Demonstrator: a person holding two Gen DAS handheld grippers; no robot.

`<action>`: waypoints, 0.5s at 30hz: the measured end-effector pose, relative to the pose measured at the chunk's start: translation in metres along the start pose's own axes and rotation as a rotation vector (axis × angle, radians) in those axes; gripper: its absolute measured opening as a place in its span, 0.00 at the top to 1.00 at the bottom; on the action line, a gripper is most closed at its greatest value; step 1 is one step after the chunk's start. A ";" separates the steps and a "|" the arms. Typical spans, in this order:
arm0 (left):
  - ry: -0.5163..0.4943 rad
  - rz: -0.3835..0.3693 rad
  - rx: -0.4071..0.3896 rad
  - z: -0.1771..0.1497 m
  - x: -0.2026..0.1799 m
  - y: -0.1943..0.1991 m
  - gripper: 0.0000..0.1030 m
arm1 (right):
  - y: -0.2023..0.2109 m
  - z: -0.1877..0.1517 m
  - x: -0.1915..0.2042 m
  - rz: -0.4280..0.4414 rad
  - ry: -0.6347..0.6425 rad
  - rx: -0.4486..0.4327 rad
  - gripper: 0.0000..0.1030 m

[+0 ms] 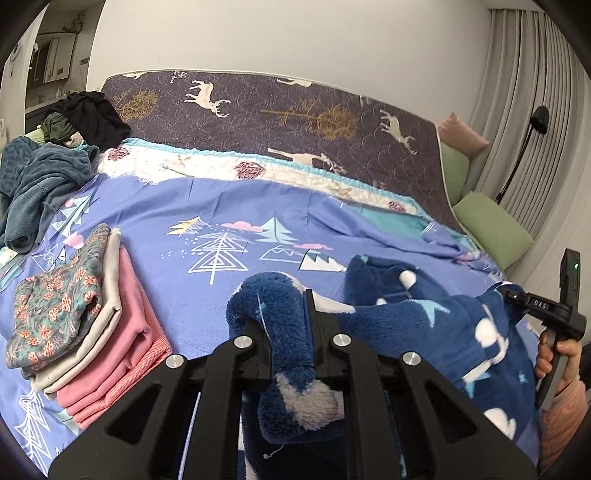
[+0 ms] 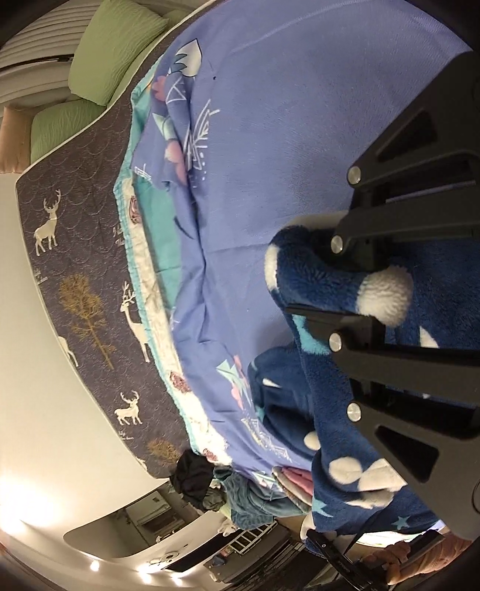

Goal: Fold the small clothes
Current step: 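Lift both held feet and fold them over the onesie body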

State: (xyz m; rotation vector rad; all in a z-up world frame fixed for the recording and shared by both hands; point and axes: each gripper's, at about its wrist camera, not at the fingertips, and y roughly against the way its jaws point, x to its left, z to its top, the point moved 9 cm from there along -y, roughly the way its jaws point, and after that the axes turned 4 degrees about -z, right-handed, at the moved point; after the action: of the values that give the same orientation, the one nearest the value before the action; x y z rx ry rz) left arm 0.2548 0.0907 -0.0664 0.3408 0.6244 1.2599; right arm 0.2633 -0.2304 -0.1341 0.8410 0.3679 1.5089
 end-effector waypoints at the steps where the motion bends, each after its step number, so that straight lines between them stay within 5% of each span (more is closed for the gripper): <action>1: -0.002 0.003 0.003 0.000 0.000 -0.002 0.89 | -0.002 -0.001 0.000 -0.005 0.002 0.004 0.89; 15: -0.035 0.036 0.028 -0.009 0.004 -0.016 0.83 | -0.005 -0.004 0.000 -0.027 0.023 0.012 0.88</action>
State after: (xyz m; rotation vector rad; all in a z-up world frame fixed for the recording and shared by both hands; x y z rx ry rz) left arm 0.2626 0.0889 -0.0838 0.3976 0.6091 1.2782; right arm 0.2642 -0.2283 -0.1404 0.8255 0.4043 1.4934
